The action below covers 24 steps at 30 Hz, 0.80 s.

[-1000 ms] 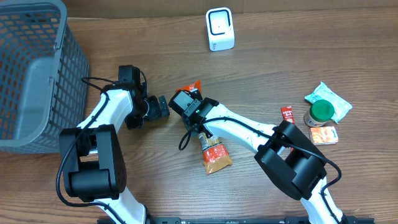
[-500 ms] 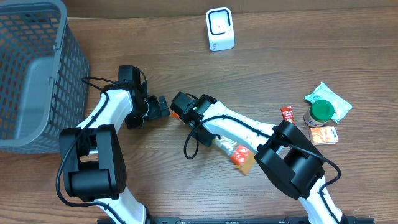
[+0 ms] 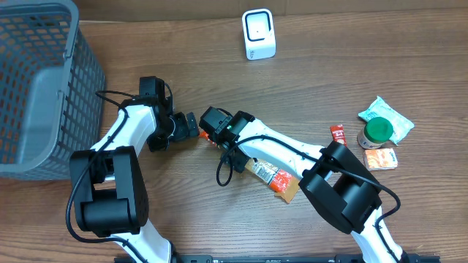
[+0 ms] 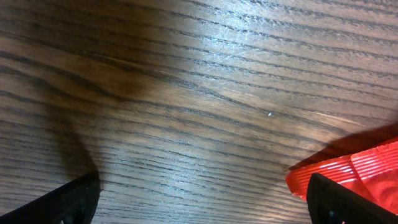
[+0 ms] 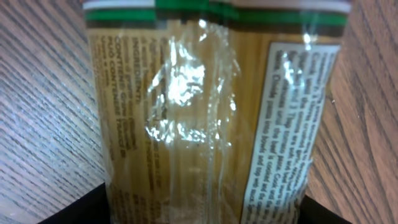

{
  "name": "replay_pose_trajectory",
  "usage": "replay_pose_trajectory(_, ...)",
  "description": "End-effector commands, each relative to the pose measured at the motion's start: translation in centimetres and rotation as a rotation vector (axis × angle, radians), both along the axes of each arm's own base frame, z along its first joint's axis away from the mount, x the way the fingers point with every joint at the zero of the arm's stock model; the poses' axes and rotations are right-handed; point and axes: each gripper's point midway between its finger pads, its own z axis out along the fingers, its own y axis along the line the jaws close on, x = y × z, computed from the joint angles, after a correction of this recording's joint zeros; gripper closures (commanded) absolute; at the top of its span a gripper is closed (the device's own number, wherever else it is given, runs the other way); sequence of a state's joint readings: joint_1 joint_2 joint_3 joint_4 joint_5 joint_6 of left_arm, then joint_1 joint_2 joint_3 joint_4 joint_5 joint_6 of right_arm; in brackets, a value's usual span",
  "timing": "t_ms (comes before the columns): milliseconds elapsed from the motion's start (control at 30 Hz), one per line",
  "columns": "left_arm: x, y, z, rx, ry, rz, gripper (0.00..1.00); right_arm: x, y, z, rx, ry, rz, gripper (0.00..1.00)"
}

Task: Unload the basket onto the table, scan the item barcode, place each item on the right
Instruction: 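Grasp the spaghetti package with the right gripper and lift it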

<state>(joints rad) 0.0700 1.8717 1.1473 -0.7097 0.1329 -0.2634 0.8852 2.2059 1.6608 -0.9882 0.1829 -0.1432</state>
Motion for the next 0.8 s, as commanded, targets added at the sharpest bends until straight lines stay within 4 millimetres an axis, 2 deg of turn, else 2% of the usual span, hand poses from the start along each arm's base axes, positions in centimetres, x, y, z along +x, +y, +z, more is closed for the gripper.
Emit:
replay_pose_trajectory(0,-1.5,0.5,-2.3,0.012,0.068,0.006,0.00,-0.2,0.3,-1.1,0.000,0.016,0.000,0.22)
replay_pose_trajectory(100,-1.5,0.5,-2.3,0.012,0.068,0.006,0.00,-0.1,0.4,-1.1,0.003,0.013,0.000,0.15)
replay_pose_trajectory(200,-1.5,0.5,-2.3,0.012,0.068,0.006,0.00,0.0,0.5,-1.1,0.007,0.010,0.000,0.13)
replay_pose_trajectory(267,-1.5,0.5,-2.3,0.013,0.068,0.006,0.00,0.0,0.5,-1.1,0.008,0.009,0.000,0.13)
replay_pose_trajectory(400,-1.5,0.5,-2.3,0.016,0.068,0.005,0.00,0.0,0.5,-1.1,0.007,0.010,-0.001,0.20)
replay_pose_trajectory(767,-1.9,5.9,-2.3,0.250,0.087,0.071,0.00,0.0,0.5,-1.1,0.009,0.010,-0.005,0.21)
